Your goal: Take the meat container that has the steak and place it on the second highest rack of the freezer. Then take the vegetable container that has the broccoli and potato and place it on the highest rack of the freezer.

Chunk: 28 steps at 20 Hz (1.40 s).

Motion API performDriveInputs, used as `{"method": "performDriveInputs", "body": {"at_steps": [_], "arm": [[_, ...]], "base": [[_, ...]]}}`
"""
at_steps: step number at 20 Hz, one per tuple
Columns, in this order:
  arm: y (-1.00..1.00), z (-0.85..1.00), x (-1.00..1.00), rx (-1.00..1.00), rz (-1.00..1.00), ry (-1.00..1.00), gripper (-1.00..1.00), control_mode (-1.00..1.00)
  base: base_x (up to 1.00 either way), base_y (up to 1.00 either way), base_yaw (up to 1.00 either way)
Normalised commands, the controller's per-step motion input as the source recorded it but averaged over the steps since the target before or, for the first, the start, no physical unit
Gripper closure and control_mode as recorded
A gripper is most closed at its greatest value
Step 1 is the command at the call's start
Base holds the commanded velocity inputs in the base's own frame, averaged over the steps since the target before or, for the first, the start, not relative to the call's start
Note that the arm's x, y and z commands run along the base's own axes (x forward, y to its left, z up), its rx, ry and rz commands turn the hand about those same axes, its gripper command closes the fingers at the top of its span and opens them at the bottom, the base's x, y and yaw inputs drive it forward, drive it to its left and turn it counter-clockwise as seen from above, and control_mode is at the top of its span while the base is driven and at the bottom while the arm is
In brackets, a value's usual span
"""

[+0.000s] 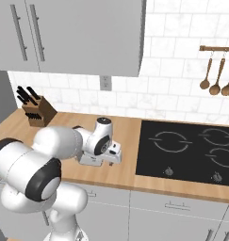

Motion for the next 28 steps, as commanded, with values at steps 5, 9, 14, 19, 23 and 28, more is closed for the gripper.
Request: {"method": "performDriveInputs", "body": {"at_steps": [5, 9, 14, 19, 23, 28], "arm": [[0.00, -0.29, 0.00, 0.00, 0.00, 0.00, -1.00, -1.00], [0.05, -0.30, 0.05, 0.00, 0.00, 0.00, 1.00, -1.00], [0.00, -0.07, 0.00, 0.00, 0.00, 0.00, 1.00, -1.00], [0.00, 0.00, 0.00, 0.00, 0.00, 0.00, 1.00, -1.00], [0.07, 0.28, 0.00, 0.00, 0.00, 0.01, 1.00, -1.00], [0.03, 0.90, -0.42, 0.00, 0.00, 0.00, 1.00, -1.00]], "base": [[0.00, 0.00, 0.00], [0.00, 0.00, 0.00], [0.00, 0.00, 0.00], [0.00, 0.00, 0.00], [0.00, 0.00, 0.00], [0.00, 0.00, 0.00]]}}
